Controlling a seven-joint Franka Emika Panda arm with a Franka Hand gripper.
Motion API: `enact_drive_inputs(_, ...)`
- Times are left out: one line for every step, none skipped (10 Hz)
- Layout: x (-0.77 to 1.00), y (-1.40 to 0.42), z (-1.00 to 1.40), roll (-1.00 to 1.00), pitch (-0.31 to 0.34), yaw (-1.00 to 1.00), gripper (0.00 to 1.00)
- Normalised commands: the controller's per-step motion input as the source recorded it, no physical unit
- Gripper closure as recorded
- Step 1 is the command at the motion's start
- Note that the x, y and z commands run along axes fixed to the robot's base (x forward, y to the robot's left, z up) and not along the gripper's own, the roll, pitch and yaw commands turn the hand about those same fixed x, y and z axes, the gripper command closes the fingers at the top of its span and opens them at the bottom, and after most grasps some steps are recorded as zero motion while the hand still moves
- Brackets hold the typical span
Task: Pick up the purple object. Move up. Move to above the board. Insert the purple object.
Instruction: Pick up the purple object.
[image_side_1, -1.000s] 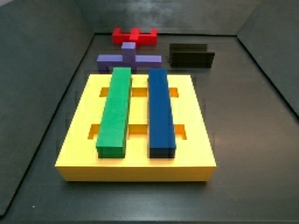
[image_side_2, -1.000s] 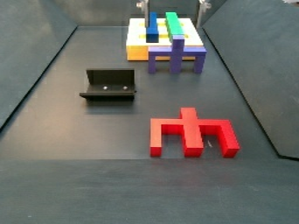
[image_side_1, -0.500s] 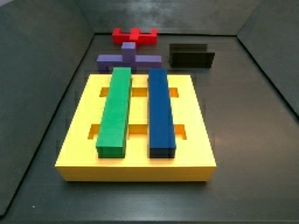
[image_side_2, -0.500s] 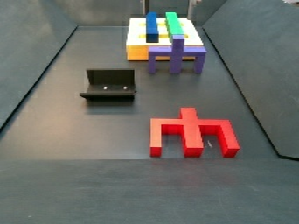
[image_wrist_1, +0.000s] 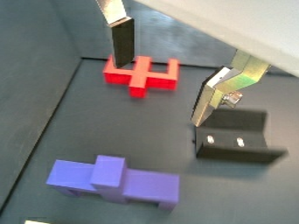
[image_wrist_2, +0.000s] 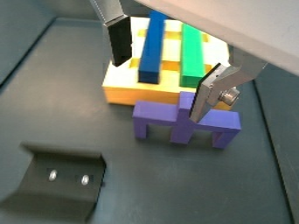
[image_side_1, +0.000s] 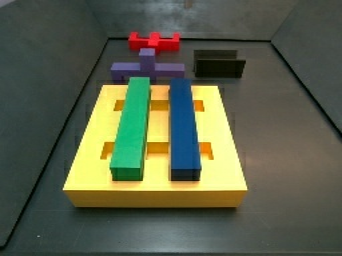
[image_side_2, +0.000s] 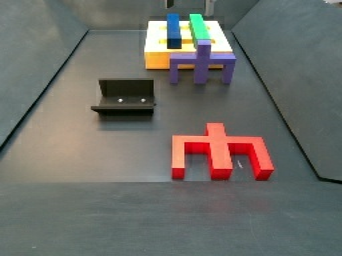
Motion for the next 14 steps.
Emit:
enact_drive_inputs(0.00, -0.25, -0.31, -0.04, 0.000, -0.83, 0.00)
enact_drive_inputs(0.00, -0.26, -0.32, 0.00, -0.014, -0.87, 0.00)
enact_drive_inputs(-0.07, -0.23, -0.35, -0.02, -0.056, -0.84, 0.00)
enact_drive_inputs(-0.15, -0.20, -0.36, -0.07, -0.096, -0.80, 0.00)
enact_drive_inputs(-0.16, -0.17, -0.42, -0.18, -0.159, -0.65, 0.00)
enact_drive_inputs(-0.09, -0.22, -0.38, -0.17, -0.124, -0.64, 0.00)
enact_drive_inputs(-0.11, -0.18, -0.38, -0.17, -0.106, -0.71, 0.00)
enact_drive_inputs(-0.12, -0.10, -0.25, -0.16, -0.083, -0.77, 0.00)
enact_drive_inputs(-0.14, -0.07, -0.17, -0.14, -0.054, -0.78, 0.00)
enact_drive_inputs(-0.13, -0.05, -0.11, -0.11, -0.026, -0.79, 0.00)
enact_drive_inputs(-0.11, -0.02, -0.07, -0.10, -0.009, -0.78, 0.00)
enact_drive_inputs(-0.07, -0.03, -0.07, -0.11, 0.000, -0.75, 0.00)
enact_drive_inputs(-0.05, -0.07, -0.09, -0.09, 0.000, -0.73, 0.00)
enact_drive_inputs(-0.02, -0.17, -0.05, -0.06, 0.000, -0.65, 0.00)
